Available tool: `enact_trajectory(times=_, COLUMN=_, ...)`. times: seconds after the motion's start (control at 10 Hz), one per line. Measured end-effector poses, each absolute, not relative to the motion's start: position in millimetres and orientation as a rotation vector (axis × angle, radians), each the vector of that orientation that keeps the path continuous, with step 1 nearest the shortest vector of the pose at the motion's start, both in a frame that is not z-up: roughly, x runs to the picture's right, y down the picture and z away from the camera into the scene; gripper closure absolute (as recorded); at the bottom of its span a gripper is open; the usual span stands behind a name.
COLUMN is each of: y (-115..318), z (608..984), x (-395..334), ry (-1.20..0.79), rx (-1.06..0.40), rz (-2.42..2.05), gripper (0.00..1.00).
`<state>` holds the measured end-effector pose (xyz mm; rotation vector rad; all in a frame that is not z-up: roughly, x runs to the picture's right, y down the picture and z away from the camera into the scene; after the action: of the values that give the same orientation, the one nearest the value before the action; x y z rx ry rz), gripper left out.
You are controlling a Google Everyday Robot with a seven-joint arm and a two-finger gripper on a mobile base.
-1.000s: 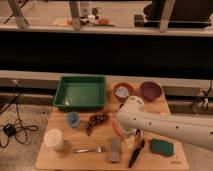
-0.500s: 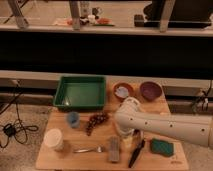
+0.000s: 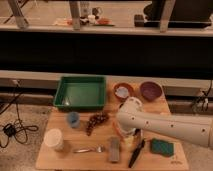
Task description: Place pepper in tray
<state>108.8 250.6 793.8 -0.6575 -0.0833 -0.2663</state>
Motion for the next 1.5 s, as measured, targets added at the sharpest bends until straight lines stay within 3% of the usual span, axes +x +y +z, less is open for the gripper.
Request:
enact_trajectory(times=1.3, y=259.3, z=808.1, x=110.5, ry=-0.102, rx=-0.686, rz=-0.316, gripper=0.2)
enact_trajectory(times=1.4, y=258.8, z=808.5, x=109.9, ry=-0.105, rx=-0.685, rz=-0.317, gripper=0.22)
enact_trajectory(times=1.5, y=258.3, z=809.8, x=109.7, ry=-0.109, rx=-0.683, rz=-0.32, gripper=0.31)
